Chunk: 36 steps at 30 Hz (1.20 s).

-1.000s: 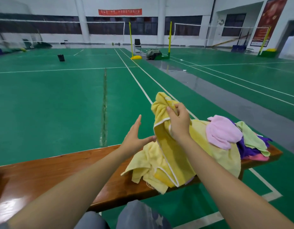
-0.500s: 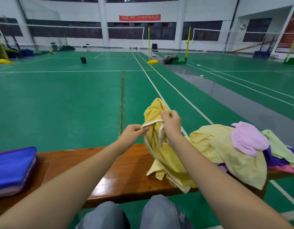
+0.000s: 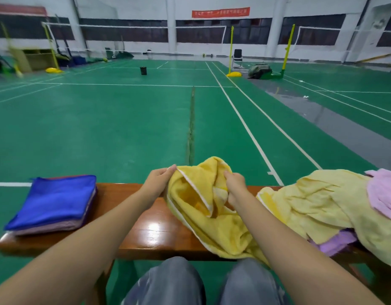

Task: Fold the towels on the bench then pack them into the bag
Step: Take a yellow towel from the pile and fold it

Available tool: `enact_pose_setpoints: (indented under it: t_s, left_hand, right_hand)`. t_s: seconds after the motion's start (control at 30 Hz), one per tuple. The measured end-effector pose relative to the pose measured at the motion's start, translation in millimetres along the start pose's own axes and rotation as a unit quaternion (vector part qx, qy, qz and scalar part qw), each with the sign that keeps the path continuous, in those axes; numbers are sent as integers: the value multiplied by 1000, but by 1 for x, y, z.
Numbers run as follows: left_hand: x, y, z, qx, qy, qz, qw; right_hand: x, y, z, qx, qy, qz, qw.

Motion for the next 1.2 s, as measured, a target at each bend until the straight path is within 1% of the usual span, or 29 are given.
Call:
enact_pose_setpoints:
  t_s: [0.1,0.23,0.33,0.37,0.4,0.5,0.53,0.6,0.63,0.67,0.73,0.77,0.8,0.87,0.9,0.97,1.03,1.07,1.1,1.2]
  left_hand:
    - [25,6,18,48,-8,-47,998]
    - [47,16,37,90,-10,-84,992]
    - [63,27,49,124,-17,-136,983]
    - [67,30,54,134,-20,-149,979]
    - [71,34,58,142,-23,-159,977]
    - [76,41,69,151,-19,-176,972]
    - [76,42,72,154,-19,-176,972]
    - [76,40,79,160,-25,-170,972]
    - [76,39,83,167,-29,-167,971]
    - [75,38,87,172,-33,-165,971]
    - [74,35,95,173,-20,-163,971]
    - [73,34,99,170,-7,-157,973]
    - [72,33,101,166,-2,-149,975]
    - [68,27,101,152,-12,-123,981]
    - [67,25,101,150,-13,-109,983]
    - [65,22,102,156,-4,-79,985]
    - [66,20,104,156,12,-48,987]
    - [67,20,106,155,18,-36,987]
    - [67,20,106,160,23,-23,987]
    - [64,15,102,179,21,3,984]
  right_hand:
    - [-11,8,-13,-9,-20,3,1000]
    - [-11,26,-28,-30,-22,-43,998]
    - [-16,34,-30,-58,22,-57,996]
    - [-20,39,-30,-54,38,-59,996]
    - [-24,42,-28,-41,50,-59,996]
    - [-36,45,-24,39,61,-52,996]
    - [-40,45,-25,64,41,-46,996]
    - [-44,42,-32,130,-53,-56,988]
    - [-45,40,-38,180,-111,-66,975]
    - [-46,37,-45,236,-172,-69,954]
    - [-49,31,-59,335,-273,-48,901]
    - [-50,28,-64,362,-317,-24,876]
    - [-51,26,-69,369,-367,3,854]
    - [-49,25,-77,339,-467,44,816]
    - [-47,25,-80,305,-502,57,807]
    - [-43,24,-82,228,-542,83,805]
    - [-40,22,-84,188,-561,108,799]
    - [-39,21,-83,176,-559,123,800]
    - [-39,20,-82,166,-541,142,812]
    - [-39,15,-77,131,-431,208,868]
Point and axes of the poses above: each hand's wrist, its own y-axis towards the middle knuckle, its own x-axis out of the back of the hand, z = x × y, the point moved 1 cm from there along y, towards the middle knuckle, and after that the axes turned 3 degrees about x, right-handed, at the moved point
